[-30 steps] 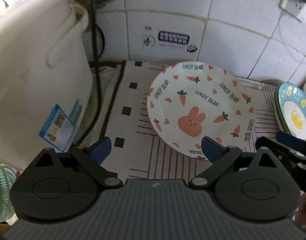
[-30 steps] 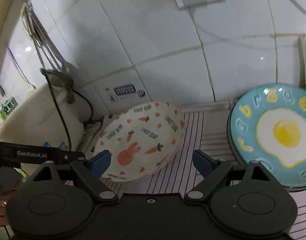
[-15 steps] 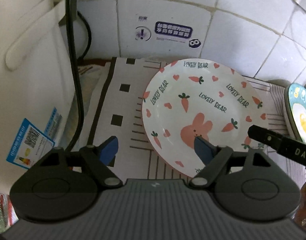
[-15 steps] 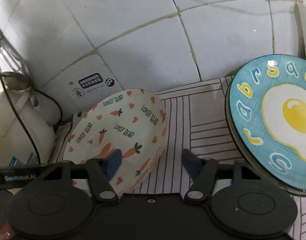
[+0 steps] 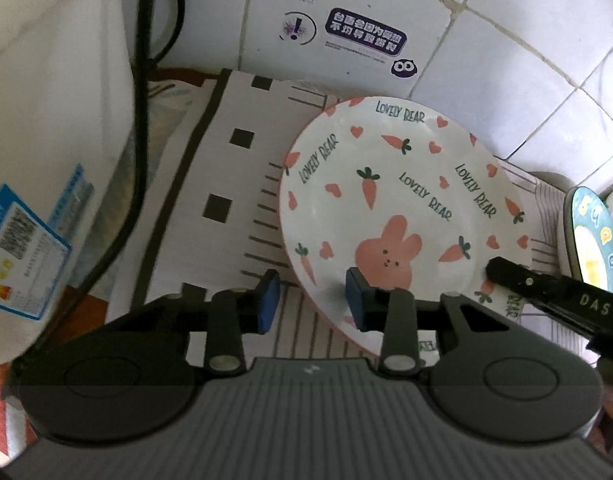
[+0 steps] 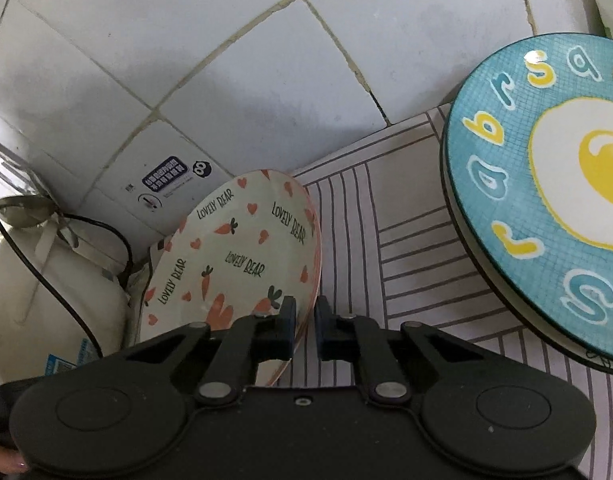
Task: Organize plates and bowls
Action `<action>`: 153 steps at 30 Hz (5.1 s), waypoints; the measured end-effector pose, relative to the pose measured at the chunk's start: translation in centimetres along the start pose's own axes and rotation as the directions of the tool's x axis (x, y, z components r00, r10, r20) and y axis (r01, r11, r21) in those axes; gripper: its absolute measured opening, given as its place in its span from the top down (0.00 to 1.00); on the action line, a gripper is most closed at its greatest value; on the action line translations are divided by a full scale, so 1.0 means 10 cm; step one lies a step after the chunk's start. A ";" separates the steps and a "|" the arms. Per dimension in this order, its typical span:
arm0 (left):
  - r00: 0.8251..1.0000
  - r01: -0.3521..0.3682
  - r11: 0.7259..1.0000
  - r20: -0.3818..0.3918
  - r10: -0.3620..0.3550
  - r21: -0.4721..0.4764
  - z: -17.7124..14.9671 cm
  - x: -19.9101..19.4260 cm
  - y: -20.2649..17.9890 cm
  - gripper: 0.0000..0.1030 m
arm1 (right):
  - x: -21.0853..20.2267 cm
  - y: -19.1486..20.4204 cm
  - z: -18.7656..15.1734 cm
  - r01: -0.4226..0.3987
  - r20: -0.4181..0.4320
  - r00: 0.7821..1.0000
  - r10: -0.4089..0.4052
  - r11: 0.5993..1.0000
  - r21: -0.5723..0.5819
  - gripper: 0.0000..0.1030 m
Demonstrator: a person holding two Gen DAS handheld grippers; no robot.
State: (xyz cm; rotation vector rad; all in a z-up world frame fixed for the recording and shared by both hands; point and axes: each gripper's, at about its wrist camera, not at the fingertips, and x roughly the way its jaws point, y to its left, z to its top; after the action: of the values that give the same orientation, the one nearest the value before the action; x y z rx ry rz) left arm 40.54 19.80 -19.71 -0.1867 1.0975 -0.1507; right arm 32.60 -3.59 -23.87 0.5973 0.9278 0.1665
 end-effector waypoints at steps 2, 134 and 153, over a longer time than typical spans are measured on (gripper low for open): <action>1.000 -0.019 0.999 0.007 0.018 0.027 0.00 0.02 -0.08 0.67 | 0.04 0.01 0.01 0.002 -0.005 1.000 -0.002 1.000 -0.008 0.87; 1.000 -0.025 0.905 0.025 0.016 0.424 -1.26 -1.42 -3.56 0.62 | -3.56 -1.57 0.07 0.220 0.169 0.970 -0.174 0.926 -0.307 0.56; 0.993 0.118 0.829 -0.051 -0.107 0.547 -1.91 -1.49 -4.72 0.48 | -4.37 -2.24 -0.28 0.389 0.263 0.910 -0.321 0.881 -0.271 0.38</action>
State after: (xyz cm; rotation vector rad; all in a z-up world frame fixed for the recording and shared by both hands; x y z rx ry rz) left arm 15.47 -24.46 -4.63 0.2719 1.0194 -0.5695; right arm 1.55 -37.71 -6.76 0.1316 0.7672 -0.0807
